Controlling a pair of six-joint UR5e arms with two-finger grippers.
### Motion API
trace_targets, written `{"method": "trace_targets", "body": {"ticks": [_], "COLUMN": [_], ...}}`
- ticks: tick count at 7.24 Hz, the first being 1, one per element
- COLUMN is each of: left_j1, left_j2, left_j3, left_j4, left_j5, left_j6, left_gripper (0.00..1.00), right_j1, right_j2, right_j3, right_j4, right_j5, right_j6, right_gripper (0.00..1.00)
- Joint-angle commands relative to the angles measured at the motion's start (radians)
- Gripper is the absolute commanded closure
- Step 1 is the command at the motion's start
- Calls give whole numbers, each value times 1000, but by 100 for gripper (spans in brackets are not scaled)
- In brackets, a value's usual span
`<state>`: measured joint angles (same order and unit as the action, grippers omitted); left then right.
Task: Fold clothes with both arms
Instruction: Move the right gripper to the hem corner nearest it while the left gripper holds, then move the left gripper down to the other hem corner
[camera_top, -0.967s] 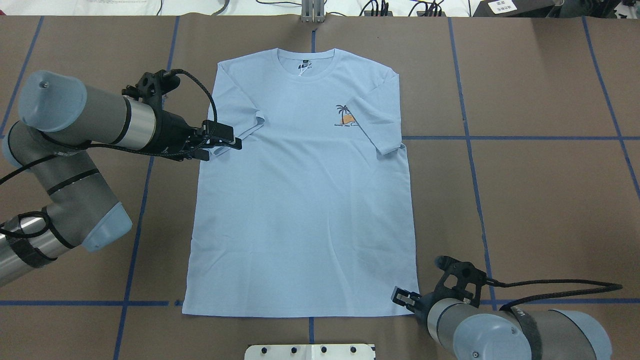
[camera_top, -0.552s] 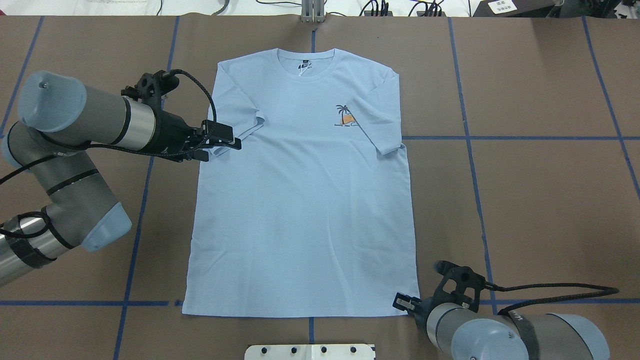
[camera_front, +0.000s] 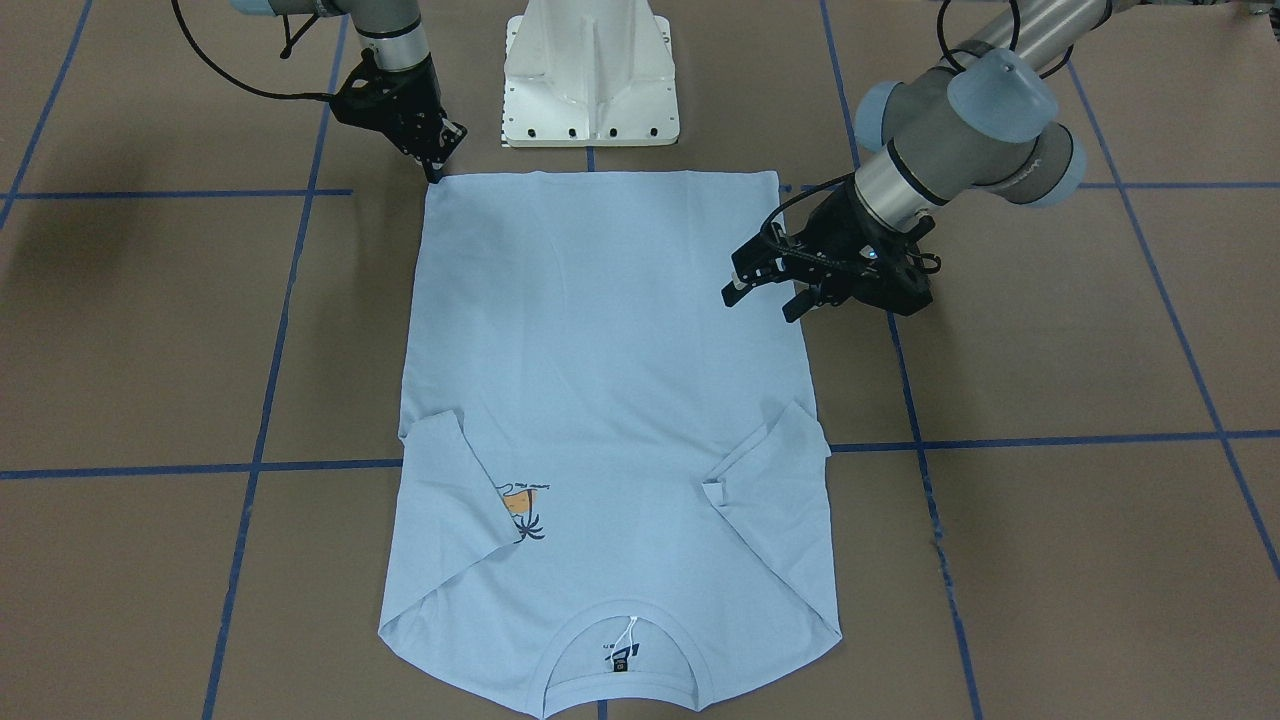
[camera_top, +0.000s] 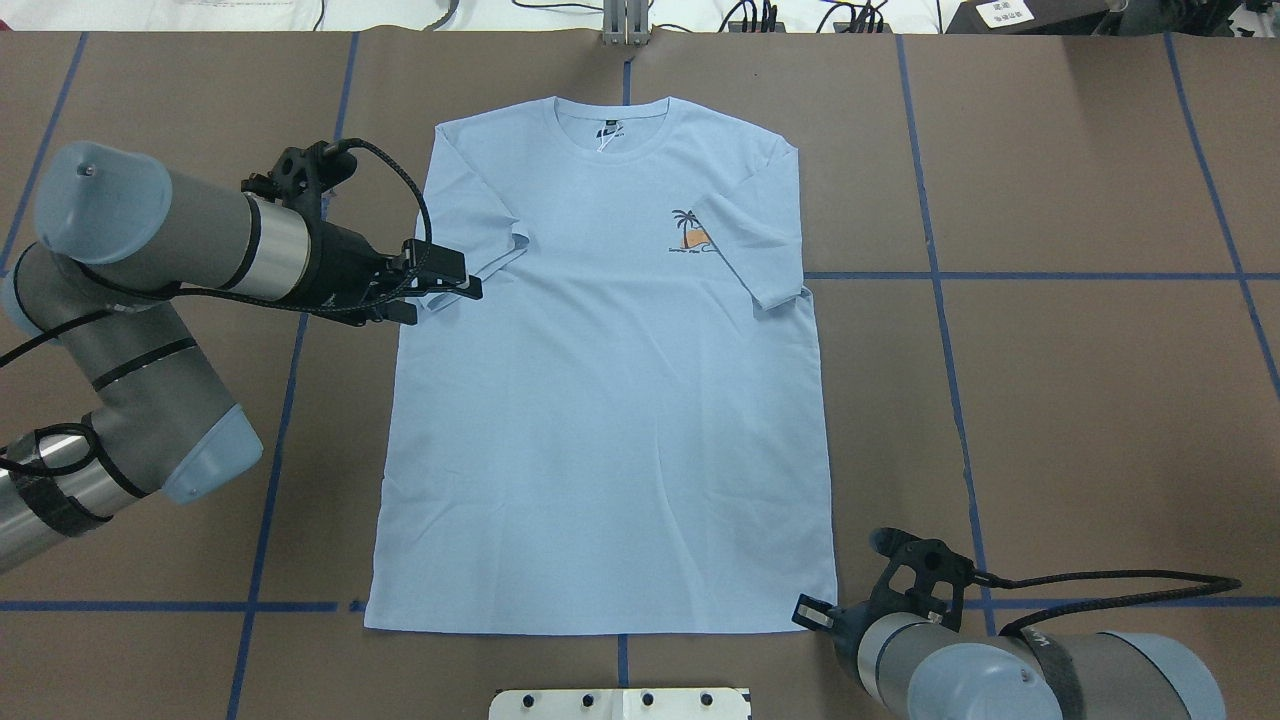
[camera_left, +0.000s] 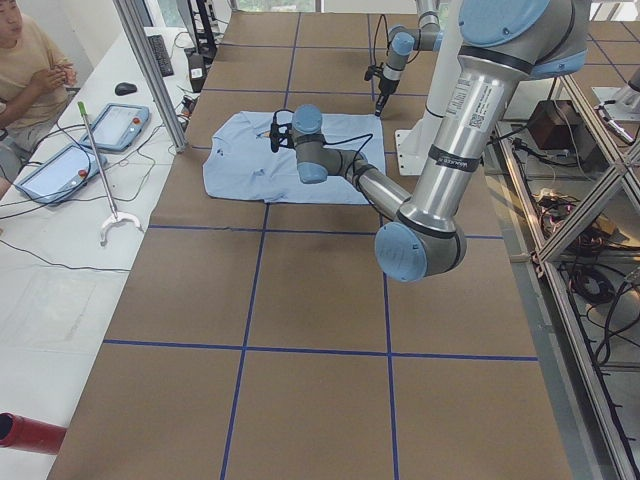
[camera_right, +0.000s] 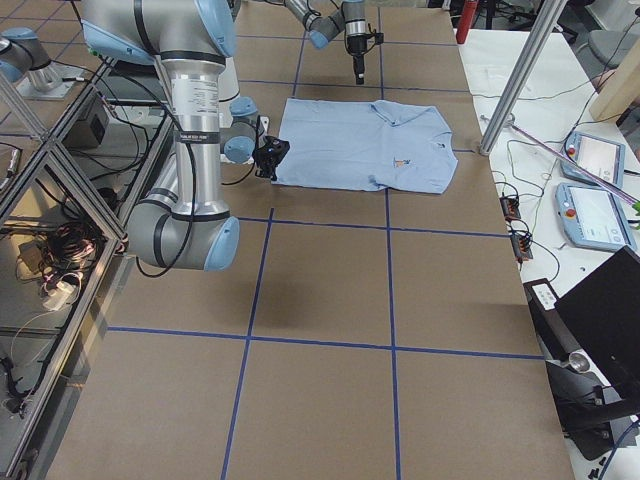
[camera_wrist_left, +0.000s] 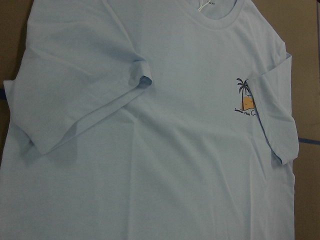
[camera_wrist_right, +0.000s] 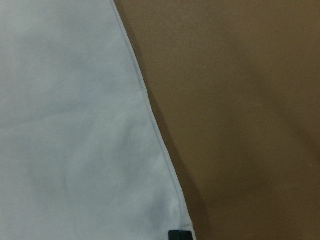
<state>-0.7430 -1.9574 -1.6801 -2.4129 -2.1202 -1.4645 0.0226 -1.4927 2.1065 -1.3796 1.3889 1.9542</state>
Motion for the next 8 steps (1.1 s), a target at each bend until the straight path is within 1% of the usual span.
{"method": "trace_targets", "body": {"ticks": [1, 2, 3, 4, 5, 6, 7, 8], "left_j1": [1, 35, 101, 158, 213, 308, 338, 343], "left_j2": [8, 32, 75, 103, 109, 118, 118, 118], "left_j3": [-29, -50, -106, -169, -237, -266, -259, -257], "left_j4": [2, 2, 23, 117, 218, 326, 407, 417], "left_j5": [-3, 8, 40, 118, 164, 252, 250, 255], "left_j6": [-80, -142, -186, -186, -185, -174, -159, -127], "left_gripper": [1, 1, 1, 1, 4, 8, 9, 3], "right_j1": [-10, -7, -6, -6, -6, -6, -6, -4], "right_j2": [-5, -6, -15, -30, -44, -44, -44, -44], "right_j3": [9, 23, 36, 46, 53, 55, 56, 56], "right_j4": [1, 1, -1, 1, -1, -1, 1, 1], "right_j5": [1, 1, 1, 1, 1, 1, 1, 1], "right_j6": [-1, -4, -5, -5, -5, -6, -5, -5], "right_gripper": [100, 100, 100, 100, 100, 100, 100, 100]}}
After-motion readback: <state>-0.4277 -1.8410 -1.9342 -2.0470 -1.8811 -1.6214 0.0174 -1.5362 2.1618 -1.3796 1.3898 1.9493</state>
